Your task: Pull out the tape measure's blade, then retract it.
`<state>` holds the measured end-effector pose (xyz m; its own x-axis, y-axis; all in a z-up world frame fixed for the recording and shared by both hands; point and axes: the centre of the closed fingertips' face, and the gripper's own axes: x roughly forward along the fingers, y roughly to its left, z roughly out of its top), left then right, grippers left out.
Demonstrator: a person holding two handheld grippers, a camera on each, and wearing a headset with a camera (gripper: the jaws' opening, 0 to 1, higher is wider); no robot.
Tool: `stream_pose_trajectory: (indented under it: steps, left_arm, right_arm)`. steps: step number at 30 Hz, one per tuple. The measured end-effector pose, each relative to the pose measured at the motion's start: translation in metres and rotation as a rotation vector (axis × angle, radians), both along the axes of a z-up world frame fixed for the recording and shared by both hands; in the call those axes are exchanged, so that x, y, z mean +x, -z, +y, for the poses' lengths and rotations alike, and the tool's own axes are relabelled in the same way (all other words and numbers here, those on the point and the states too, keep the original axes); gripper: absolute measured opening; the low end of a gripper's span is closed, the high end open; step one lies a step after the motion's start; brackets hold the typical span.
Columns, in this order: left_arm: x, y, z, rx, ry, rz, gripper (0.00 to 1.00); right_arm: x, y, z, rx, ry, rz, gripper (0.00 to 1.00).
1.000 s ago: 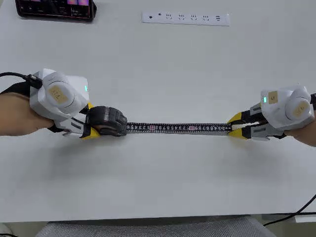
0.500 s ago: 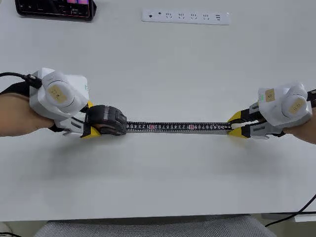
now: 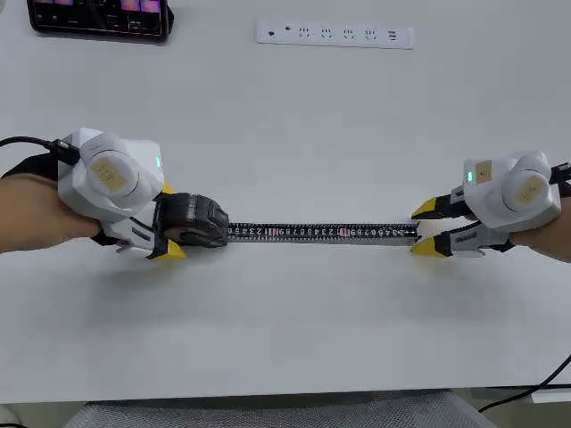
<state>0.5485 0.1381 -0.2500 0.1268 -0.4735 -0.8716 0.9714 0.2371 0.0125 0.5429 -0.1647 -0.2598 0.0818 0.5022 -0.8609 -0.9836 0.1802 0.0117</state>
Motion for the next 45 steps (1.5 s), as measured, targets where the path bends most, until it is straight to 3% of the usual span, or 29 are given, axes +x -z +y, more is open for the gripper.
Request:
stream_pose_trajectory:
  steps: [3,6,8,14,17,24,30,37,45]
  left_arm:
    - [0.000,-0.003,0.001,-0.016,-0.015,-0.004,0.48]
    - [0.003,-0.006,0.000,-0.057,-0.056,-0.007,0.50]
    - [0.002,-0.007,-0.001,-0.068,-0.065,0.004,0.51]
    - [0.004,-0.011,0.003,-0.071,-0.092,-0.008,0.51]
    - [0.004,-0.016,0.004,-0.105,-0.139,0.005,0.52]
    - [0.003,-0.031,0.015,-0.174,-0.248,-0.015,0.54]
    - [-0.003,-0.037,0.021,-0.191,-0.292,-0.039,0.54]
    - [-0.008,-0.047,0.025,-0.243,-0.357,-0.064,0.56]
    - [-0.018,-0.048,0.035,-0.240,-0.395,-0.085,0.57]
  right_arm:
    - [0.002,-0.006,0.004,0.039,0.045,0.004,0.28]
    - [0.003,-0.015,0.013,0.121,0.118,0.028,0.30]
    - [0.004,-0.015,0.011,0.110,0.114,0.023,0.31]
    - [0.003,-0.018,0.012,0.124,0.135,0.019,0.32]
    - [0.002,-0.022,0.014,0.137,0.157,0.010,0.33]
    - [-0.005,-0.029,0.014,0.169,0.241,-0.023,0.39]
    - [-0.008,-0.037,0.014,0.192,0.294,-0.052,0.43]
    - [-0.013,-0.045,0.016,0.214,0.336,-0.082,0.46]
    - [-0.013,-0.051,0.014,0.220,0.379,-0.123,0.49]
